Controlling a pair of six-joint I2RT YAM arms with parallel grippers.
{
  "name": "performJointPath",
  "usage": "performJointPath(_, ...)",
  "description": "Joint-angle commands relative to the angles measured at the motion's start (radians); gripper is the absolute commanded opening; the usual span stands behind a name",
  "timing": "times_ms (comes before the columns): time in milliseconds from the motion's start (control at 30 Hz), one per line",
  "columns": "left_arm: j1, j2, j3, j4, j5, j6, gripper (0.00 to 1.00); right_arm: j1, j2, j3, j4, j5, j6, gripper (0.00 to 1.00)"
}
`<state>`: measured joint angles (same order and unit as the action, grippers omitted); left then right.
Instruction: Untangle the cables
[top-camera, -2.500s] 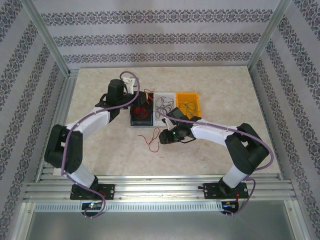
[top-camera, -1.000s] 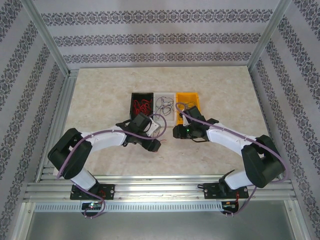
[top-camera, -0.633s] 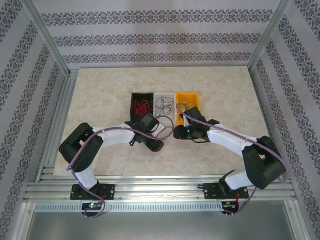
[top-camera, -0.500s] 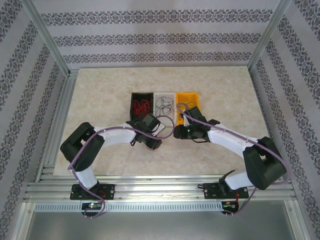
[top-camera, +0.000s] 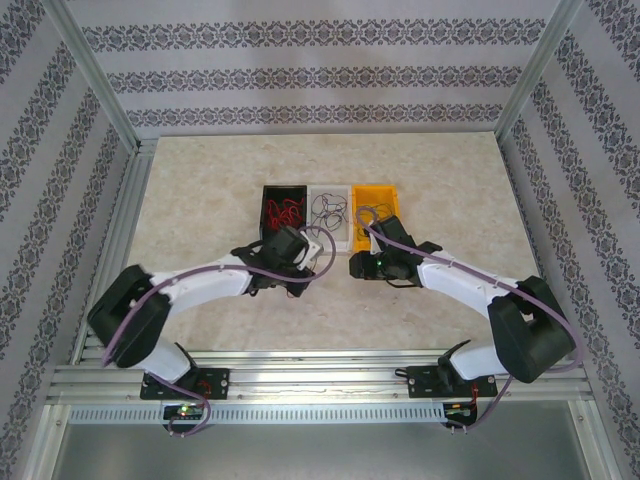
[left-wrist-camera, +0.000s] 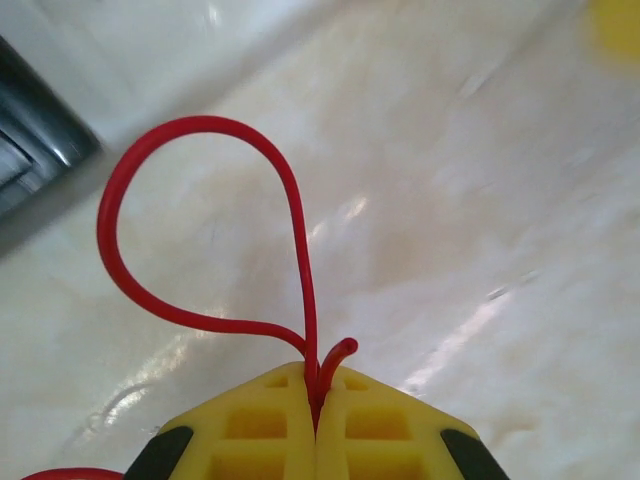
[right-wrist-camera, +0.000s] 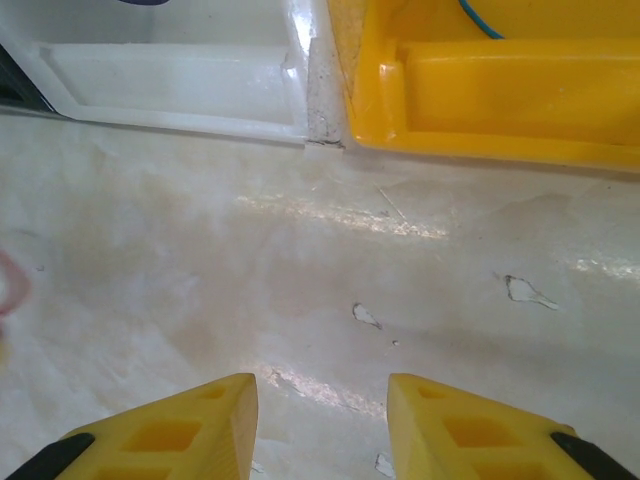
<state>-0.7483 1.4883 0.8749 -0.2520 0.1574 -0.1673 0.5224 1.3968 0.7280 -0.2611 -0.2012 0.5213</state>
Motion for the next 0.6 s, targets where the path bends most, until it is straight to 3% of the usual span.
performJointPath(0,0.043,-0.110,0.033,0.042,0.045,-0.059,0.00,-0.014,-0.020,-0.016,0.014,0.031,0.014,0.40)
performJointPath(133,0.175,-0.096,0.070,0.158,0.154,-0.153,0.00,-0.016,-0.013,-0.015,0.019,0.027,0.010,0.40)
performJointPath(267,0.279,0.057,0.122,0.362,0.275,-0.292,0.00,-0.016,-0.012,-0.003,0.010,0.022,-0.001,0.40)
performJointPath(367,0.318,0.163,0.196,0.415,0.251,-0.312,0.00,-0.018,-0.028,-0.001,0.001,0.026,-0.003,0.40)
performJointPath(567,0.357,0.291,0.315,0.354,0.081,-0.306,0.00,-0.028,-0.057,-0.018,-0.012,0.026,-0.007,0.40)
